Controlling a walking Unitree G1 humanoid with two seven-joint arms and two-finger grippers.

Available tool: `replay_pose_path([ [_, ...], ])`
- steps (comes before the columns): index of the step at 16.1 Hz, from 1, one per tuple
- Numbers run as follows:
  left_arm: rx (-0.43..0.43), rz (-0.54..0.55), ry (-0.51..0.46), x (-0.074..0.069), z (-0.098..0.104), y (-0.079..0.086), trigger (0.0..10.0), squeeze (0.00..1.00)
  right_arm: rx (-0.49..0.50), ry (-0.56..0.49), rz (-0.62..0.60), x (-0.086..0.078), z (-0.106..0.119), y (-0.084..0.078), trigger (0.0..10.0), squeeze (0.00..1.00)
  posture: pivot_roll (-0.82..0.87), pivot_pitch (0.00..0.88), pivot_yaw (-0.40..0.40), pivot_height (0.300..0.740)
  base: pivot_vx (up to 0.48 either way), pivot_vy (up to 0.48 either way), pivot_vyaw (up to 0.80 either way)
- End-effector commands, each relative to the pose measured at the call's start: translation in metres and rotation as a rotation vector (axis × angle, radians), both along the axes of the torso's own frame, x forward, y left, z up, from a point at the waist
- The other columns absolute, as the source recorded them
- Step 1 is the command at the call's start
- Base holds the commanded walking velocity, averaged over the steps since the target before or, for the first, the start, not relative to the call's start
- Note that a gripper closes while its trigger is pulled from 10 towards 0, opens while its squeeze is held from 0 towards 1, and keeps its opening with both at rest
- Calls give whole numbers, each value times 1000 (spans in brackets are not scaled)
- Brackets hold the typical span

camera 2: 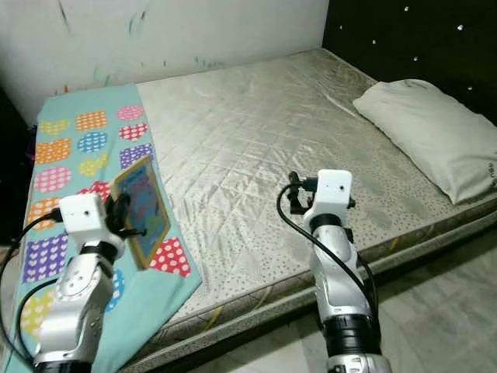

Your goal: Clean up the room

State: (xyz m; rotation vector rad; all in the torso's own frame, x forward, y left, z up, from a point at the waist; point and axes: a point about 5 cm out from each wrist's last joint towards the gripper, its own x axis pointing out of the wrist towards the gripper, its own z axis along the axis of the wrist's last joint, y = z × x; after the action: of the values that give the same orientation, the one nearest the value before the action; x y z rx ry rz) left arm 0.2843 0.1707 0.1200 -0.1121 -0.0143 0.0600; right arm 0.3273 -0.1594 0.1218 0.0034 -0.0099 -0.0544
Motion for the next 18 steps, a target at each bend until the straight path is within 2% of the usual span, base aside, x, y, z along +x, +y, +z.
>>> replay_pose_path([
  [1, 2, 33, -39, 2, 6, 7, 10000, 0, 6, -36, 38, 4, 8, 13, 10000, 0, -100, 0, 41, 740, 0, 0, 800],
  [5, -41, 36, -37, 3, 2, 4, 10000, 0, 30, -28, 70, 8, 4, 21, 10000, 0, -72, 0, -5, 740, 0, 0, 800],
  [10, -42, 35, -24, 2, -4, 3, 10000, 0, 32, -24, 76, 9, 0, 24, 10000, 0, -71, 0, -9, 740, 0, 0, 800],
  [12, -73, 35, -20, 0, -4, 0, 10000, 0, 79, -43, 108, 10, 3, 34, 10000, 0, -61, 0, -19, 740, 0, 129, 0],
  [15, -64, 52, -6, -5, -8, 6, 10000, 0, 87, -33, 113, 5, -2, 33, 10000, 0, -64, 0, -16, 740, 0, 280, 0],
  [18, -65, 44, 5, -4, -9, 2, 10000, 0, 90, -28, 114, 3, -5, 34, 10000, 0, -67, 0, -10, 740, 0, 390, 0],
])
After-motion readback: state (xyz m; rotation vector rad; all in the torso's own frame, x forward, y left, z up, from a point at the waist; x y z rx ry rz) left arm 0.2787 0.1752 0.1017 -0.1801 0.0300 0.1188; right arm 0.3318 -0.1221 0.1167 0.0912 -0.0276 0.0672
